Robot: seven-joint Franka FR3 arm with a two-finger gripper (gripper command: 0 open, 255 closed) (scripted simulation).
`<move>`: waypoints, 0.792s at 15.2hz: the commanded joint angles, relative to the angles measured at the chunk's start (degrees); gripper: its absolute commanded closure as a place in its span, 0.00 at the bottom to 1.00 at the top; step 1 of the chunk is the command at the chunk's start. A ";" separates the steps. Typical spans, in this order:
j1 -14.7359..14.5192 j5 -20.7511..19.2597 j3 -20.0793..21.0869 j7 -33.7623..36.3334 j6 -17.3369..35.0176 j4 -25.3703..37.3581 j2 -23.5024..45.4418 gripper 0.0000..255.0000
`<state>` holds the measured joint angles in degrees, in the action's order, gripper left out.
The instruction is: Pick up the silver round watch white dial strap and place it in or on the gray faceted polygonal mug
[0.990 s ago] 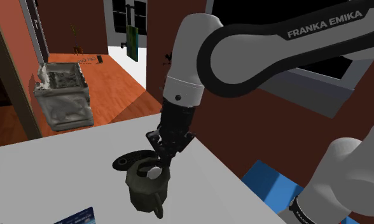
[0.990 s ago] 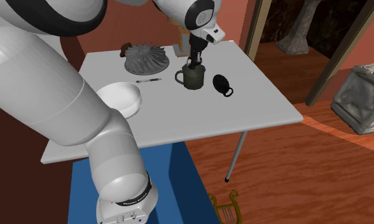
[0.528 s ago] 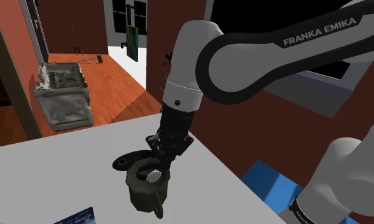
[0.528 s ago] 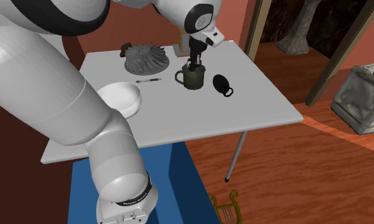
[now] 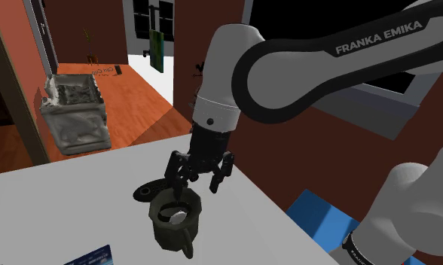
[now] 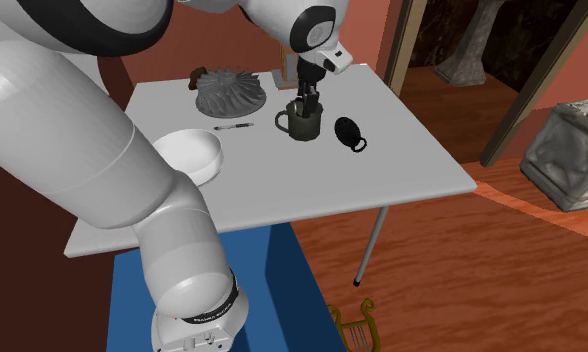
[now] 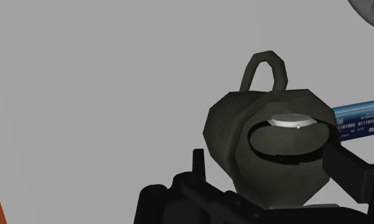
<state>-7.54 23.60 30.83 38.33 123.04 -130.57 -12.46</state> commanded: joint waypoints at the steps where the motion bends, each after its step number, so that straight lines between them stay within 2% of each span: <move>1: 0.18 0.00 -0.57 -0.12 -2.05 1.00 -1.00 0.00; 4: 0.69 -0.22 -2.14 -0.30 -7.68 4.19 -3.27 0.00; 12: 0.68 -0.22 -2.15 -0.30 -7.68 4.19 -3.27 0.00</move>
